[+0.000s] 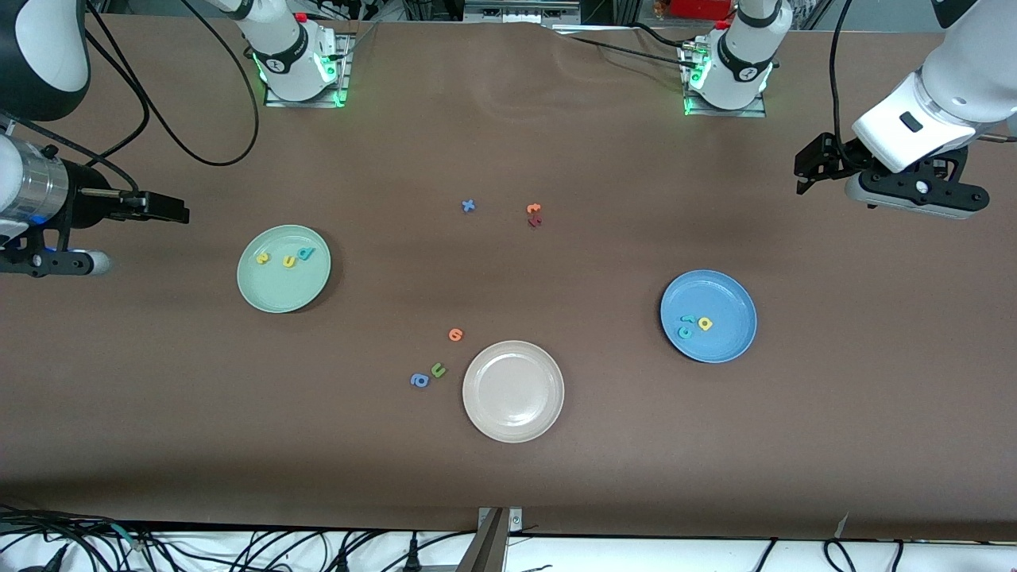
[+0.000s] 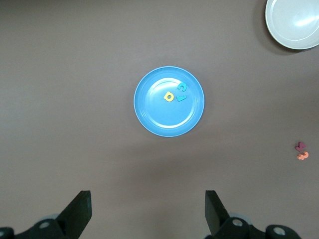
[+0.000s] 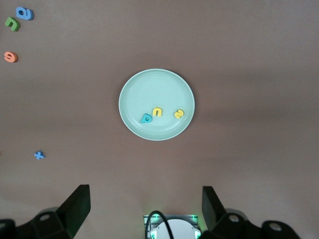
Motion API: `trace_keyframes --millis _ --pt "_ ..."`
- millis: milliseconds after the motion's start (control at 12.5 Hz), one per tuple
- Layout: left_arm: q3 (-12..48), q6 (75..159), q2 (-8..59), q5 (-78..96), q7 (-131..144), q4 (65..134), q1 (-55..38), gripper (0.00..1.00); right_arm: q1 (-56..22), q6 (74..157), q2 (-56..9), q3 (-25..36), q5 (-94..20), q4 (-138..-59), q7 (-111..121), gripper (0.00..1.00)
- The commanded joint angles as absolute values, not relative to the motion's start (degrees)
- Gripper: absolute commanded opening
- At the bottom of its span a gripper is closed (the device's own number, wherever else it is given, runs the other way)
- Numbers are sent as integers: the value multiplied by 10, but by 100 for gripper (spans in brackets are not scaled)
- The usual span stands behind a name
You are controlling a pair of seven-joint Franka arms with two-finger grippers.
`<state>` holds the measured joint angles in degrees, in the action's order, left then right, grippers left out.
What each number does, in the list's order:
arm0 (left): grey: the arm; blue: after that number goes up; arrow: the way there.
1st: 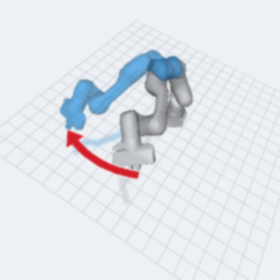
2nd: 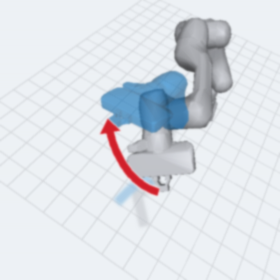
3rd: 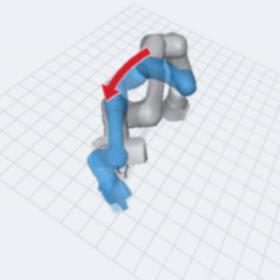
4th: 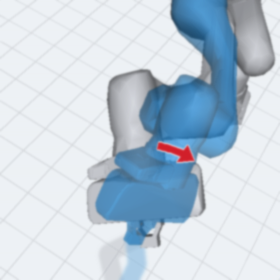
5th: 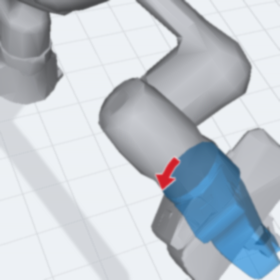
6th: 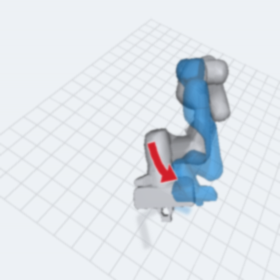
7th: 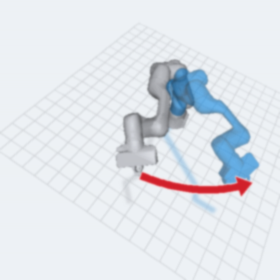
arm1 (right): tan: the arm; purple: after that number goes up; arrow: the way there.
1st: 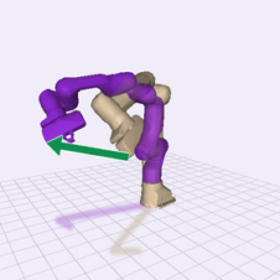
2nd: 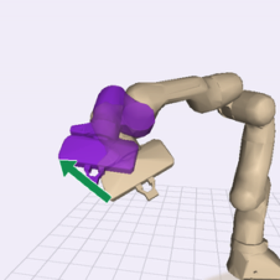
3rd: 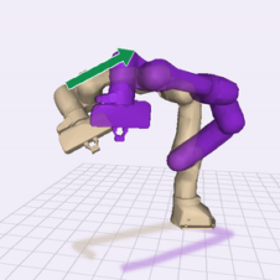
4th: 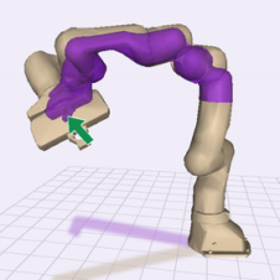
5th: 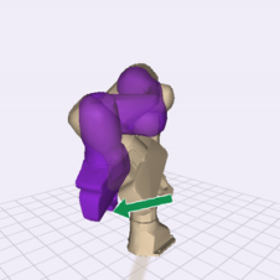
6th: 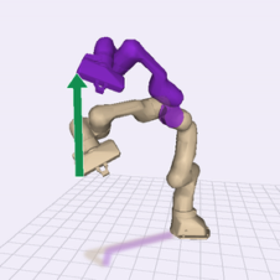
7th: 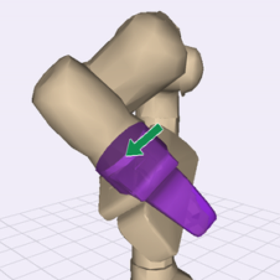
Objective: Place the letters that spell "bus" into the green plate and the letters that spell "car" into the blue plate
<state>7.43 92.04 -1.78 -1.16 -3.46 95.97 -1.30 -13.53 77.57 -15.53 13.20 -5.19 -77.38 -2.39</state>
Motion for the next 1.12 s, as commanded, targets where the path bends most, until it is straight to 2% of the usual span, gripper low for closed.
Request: trace_keyframes --millis 0,1036 --pt "69 909 -28 6 -45 964 -12 100 -93 780 -133 76 -27 -776 -47 99" --pt "71 909 -37 5 -44 969 -12 100 -95 797 -138 74 -36 -773 -47 99"
